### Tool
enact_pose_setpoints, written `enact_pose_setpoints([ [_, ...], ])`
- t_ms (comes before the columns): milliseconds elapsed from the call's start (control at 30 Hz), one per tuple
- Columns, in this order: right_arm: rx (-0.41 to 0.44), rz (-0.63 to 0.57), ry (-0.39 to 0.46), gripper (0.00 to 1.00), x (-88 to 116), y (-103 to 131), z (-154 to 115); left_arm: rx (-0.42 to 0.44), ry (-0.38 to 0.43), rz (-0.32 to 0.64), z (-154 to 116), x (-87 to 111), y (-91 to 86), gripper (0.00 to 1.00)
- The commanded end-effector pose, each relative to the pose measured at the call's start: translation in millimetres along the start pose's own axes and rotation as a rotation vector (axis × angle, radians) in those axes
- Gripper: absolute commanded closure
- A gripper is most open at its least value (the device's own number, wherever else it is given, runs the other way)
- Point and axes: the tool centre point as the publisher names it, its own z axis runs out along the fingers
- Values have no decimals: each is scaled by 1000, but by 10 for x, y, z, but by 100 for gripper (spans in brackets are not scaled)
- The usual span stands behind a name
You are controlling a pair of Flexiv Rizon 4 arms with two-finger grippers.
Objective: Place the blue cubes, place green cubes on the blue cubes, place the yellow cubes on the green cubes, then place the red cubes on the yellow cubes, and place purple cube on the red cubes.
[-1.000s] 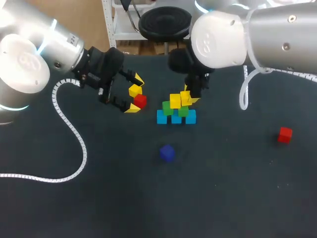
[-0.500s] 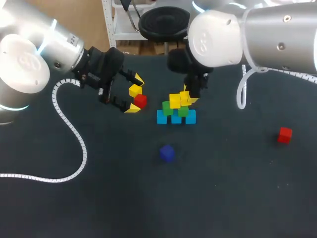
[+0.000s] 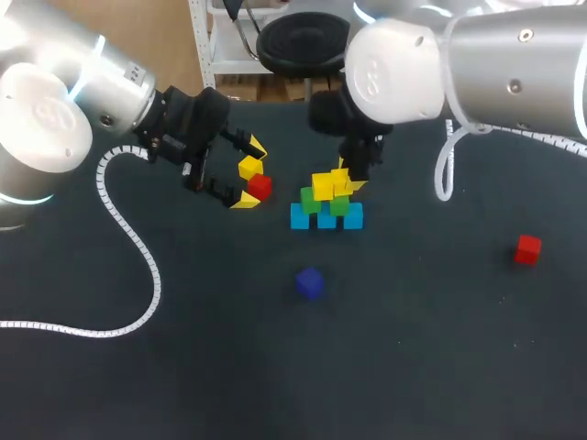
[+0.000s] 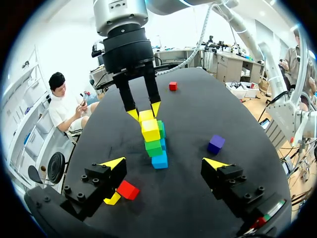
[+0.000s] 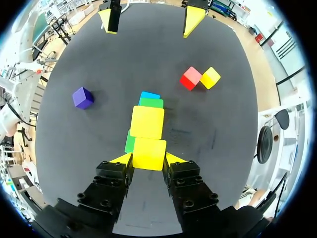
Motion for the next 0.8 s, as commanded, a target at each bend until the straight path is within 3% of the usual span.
enact_pose_setpoints([
  [33,-5,3,-1,100,4,-14,5,5,6,-2,3,-7,21,0],
  [800,-13,23,-8,100,-2,-13,-6,5,6,-2,3,-7,21,0],
])
